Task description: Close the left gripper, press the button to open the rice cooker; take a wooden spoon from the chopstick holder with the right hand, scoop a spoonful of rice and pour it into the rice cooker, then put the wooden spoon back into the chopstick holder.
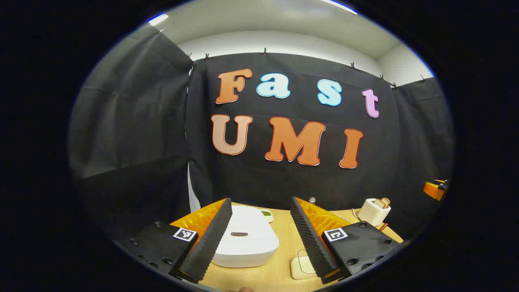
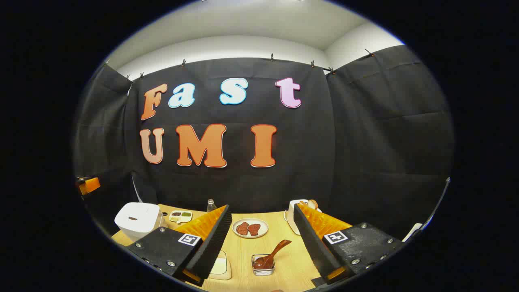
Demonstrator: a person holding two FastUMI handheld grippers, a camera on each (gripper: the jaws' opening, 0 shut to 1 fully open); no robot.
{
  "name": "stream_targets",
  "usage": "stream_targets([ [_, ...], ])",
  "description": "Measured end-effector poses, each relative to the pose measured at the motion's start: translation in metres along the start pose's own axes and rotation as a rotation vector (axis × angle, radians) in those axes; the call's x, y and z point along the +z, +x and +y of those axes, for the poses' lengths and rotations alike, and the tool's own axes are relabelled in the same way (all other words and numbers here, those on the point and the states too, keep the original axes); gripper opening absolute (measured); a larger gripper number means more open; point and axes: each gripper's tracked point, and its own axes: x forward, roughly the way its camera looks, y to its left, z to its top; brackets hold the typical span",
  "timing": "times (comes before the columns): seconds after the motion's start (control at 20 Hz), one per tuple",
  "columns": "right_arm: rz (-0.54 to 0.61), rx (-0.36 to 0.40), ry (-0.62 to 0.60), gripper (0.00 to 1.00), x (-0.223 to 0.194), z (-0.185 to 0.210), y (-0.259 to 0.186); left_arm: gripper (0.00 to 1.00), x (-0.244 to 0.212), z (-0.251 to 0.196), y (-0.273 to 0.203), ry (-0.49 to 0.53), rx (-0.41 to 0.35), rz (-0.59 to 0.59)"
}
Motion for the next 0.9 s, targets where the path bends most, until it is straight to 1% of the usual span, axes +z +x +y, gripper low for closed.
stream_targets([
  [0.05, -0.004, 0.0, 0.004, 0.95, 0.0, -0.002, 0.001, 0.98, 0.002, -0.002, 0.001, -0.003, -0.004, 0.0],
  [0.1, -0.003, -0.004, 0.011, 0.95, 0.0, -0.004, 0.002, 0.97, 0.003, -0.004, 0.0, -0.004, -0.003, -0.004],
  [0.2, -0.001, -0.003, 0.026, 0.95, -0.001, -0.006, 0.004, 0.99, 0.007, -0.004, 0.0, 0.012, 0.004, -0.016],
  [0.25, 0.002, -0.003, 0.03, 0.95, -0.002, -0.006, 0.005, 0.97, 0.006, -0.005, -0.001, 0.023, 0.005, -0.017],
  [0.35, 0.004, -0.002, 0.028, 0.95, -0.003, -0.007, 0.007, 0.97, 0.007, -0.005, 0.0, 0.036, 0.004, -0.015],
  [0.45, 0.001, 0.002, 0.033, 0.95, -0.003, -0.007, 0.009, 0.98, 0.005, -0.007, 0.001, 0.032, 0.003, -0.013],
  [0.6, 0.004, 0.014, 0.046, 0.95, -0.003, -0.004, 0.012, 0.97, 0.003, -0.008, 0.001, 0.028, 0.003, -0.005],
  [0.9, 0.013, 0.015, 0.068, 0.95, -0.007, -0.002, 0.017, 0.98, 0.005, -0.009, 0.001, 0.065, 0.014, -0.011],
])
